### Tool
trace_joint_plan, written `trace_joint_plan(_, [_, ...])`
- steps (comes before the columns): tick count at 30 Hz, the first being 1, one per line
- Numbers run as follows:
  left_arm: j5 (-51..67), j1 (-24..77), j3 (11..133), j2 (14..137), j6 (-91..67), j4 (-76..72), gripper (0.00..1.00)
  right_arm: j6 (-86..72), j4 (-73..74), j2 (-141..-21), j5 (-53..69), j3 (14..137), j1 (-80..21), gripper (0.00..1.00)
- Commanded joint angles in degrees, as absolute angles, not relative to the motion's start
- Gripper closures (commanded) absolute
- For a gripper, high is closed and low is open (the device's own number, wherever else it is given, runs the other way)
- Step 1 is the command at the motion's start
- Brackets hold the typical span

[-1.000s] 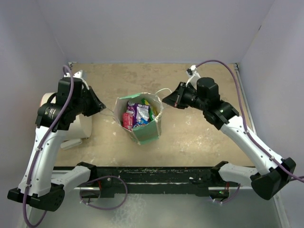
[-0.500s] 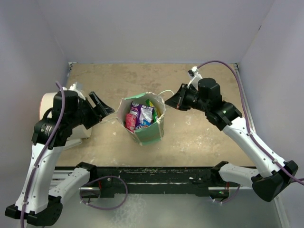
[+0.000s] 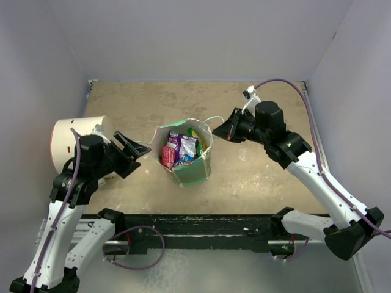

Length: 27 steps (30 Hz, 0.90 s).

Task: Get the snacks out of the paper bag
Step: Adjust the paper bag at the center of the board.

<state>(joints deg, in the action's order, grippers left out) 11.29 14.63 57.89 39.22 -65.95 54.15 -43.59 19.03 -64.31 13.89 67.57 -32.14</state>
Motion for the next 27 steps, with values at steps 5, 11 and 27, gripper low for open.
trace_joint_plan(5, [10.85,14.43,57.94,45.30,-68.83,40.24,0.35,-44.21,16.75,-62.93,14.02,68.90,-31.99,1.00])
trace_joint_plan(11, [9.76,14.50,59.37,48.37,-68.82,40.09,0.59,-44.32,17.75,-62.28,14.50,68.81,-31.99,1.00])
trace_joint_plan(27, [6.83,14.48,63.97,47.90,-64.32,46.33,0.98,-43.01,17.43,-62.20,11.68,69.66,-31.96,1.00])
